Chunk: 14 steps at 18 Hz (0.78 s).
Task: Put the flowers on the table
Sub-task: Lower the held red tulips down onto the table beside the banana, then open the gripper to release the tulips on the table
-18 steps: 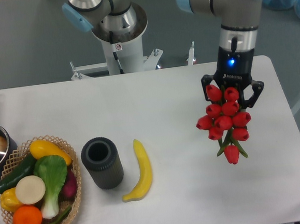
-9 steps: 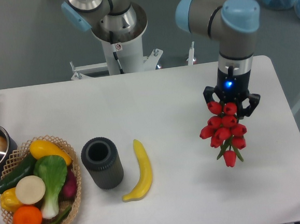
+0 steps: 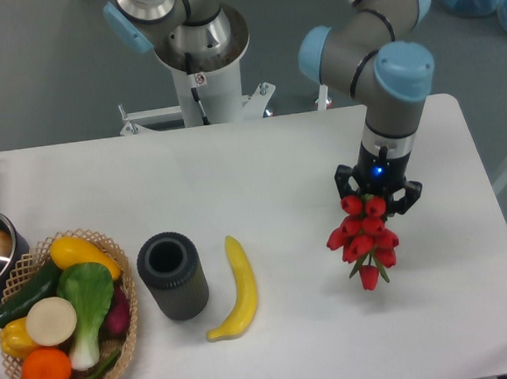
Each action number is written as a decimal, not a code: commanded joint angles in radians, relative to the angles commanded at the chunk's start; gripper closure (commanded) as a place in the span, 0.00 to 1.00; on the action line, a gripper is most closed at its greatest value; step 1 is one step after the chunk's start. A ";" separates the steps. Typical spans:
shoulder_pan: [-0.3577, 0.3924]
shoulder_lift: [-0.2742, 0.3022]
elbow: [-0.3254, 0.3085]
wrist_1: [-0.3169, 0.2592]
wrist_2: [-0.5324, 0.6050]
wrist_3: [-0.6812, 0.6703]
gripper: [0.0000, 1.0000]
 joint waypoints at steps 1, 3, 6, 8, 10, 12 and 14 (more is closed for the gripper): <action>0.000 -0.006 0.000 0.002 0.000 0.000 0.48; -0.002 -0.014 -0.003 0.000 0.000 0.000 0.48; -0.020 -0.026 -0.006 0.002 0.000 -0.002 0.48; -0.023 -0.035 -0.006 0.002 0.002 -0.003 0.48; -0.023 -0.034 -0.005 0.002 0.000 -0.005 0.39; -0.023 -0.034 -0.003 0.002 -0.002 -0.003 0.34; -0.023 -0.034 0.006 0.003 -0.002 0.001 0.11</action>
